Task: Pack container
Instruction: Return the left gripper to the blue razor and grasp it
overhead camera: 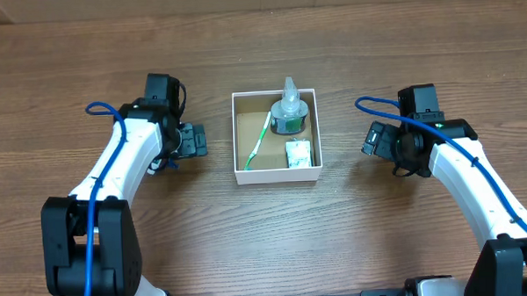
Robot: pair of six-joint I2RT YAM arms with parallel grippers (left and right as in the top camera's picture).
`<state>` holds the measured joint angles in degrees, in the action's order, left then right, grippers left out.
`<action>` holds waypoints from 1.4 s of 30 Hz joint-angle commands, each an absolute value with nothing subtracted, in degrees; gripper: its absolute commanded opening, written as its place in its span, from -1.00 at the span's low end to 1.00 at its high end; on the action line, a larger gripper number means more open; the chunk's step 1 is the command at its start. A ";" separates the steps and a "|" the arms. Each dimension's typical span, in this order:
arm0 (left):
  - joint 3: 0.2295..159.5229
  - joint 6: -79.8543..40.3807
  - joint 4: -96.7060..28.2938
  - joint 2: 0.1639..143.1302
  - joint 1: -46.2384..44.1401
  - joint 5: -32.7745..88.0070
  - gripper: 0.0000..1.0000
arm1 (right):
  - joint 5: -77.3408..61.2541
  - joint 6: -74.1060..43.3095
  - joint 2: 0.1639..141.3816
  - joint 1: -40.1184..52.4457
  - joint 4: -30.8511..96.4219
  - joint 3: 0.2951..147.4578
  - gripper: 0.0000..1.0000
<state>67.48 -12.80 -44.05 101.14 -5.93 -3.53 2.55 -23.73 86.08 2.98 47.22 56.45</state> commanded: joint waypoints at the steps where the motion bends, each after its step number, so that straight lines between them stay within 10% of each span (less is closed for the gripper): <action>1: 64.55 -8.71 -40.77 100.01 -5.54 -0.80 1.00 | 3.14 -23.62 85.52 2.70 46.98 56.27 1.00; 38: 58.28 -4.71 -25.26 106.37 -1.67 2.66 1.00 | 3.14 -23.62 85.52 2.70 46.98 56.27 1.00; 42: 58.28 -4.71 -25.19 106.39 -1.15 4.54 0.72 | 3.14 -23.62 85.52 2.70 46.98 56.27 1.00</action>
<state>58.81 -5.32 -25.04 104.75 -1.80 1.69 2.55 -23.75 86.08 2.98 47.20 56.45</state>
